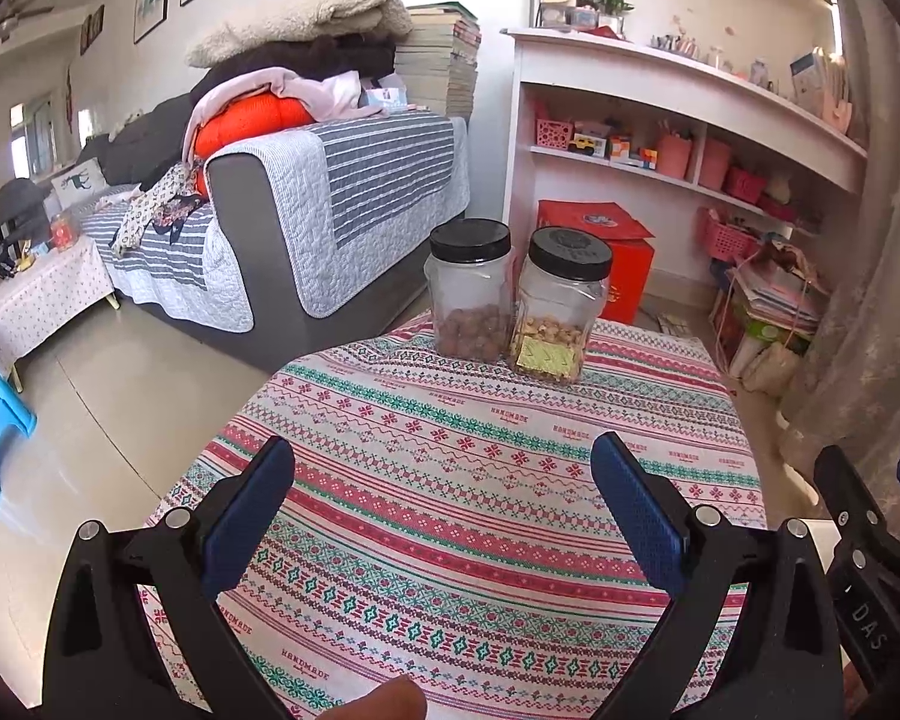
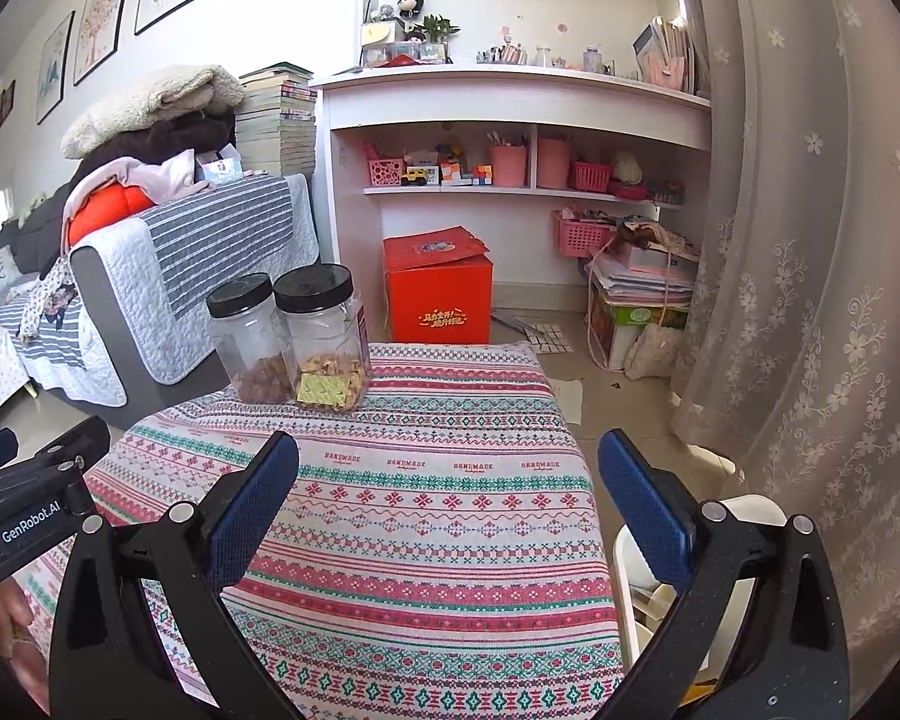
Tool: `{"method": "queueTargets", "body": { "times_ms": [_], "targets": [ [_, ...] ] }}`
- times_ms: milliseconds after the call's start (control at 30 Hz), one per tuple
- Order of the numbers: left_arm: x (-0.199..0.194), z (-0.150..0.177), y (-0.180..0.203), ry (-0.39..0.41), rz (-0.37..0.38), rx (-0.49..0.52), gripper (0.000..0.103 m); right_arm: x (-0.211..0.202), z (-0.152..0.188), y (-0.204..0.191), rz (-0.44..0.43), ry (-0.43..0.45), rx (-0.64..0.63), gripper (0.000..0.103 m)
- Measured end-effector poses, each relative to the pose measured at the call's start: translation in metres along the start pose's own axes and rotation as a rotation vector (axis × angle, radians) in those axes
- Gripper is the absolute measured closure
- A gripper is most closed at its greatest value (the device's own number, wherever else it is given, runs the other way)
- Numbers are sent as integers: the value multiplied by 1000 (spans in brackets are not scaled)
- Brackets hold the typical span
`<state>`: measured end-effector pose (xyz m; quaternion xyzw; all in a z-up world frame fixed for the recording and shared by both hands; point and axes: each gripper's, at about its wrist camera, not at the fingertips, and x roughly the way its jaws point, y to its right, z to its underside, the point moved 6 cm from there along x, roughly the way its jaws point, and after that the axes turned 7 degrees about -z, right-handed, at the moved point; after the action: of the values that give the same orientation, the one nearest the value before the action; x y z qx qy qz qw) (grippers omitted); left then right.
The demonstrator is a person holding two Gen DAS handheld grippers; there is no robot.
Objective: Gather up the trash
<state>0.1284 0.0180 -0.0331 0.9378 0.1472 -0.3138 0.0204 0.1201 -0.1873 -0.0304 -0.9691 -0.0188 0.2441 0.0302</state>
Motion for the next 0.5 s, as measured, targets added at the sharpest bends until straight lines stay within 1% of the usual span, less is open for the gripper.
{"method": "queueTargets", "body": {
  "times_ms": [500],
  "targets": [
    [-1, 1, 1, 1, 1, -5, 7, 2, 2, -2, -5, -16, -1, 7]
  ]
}}
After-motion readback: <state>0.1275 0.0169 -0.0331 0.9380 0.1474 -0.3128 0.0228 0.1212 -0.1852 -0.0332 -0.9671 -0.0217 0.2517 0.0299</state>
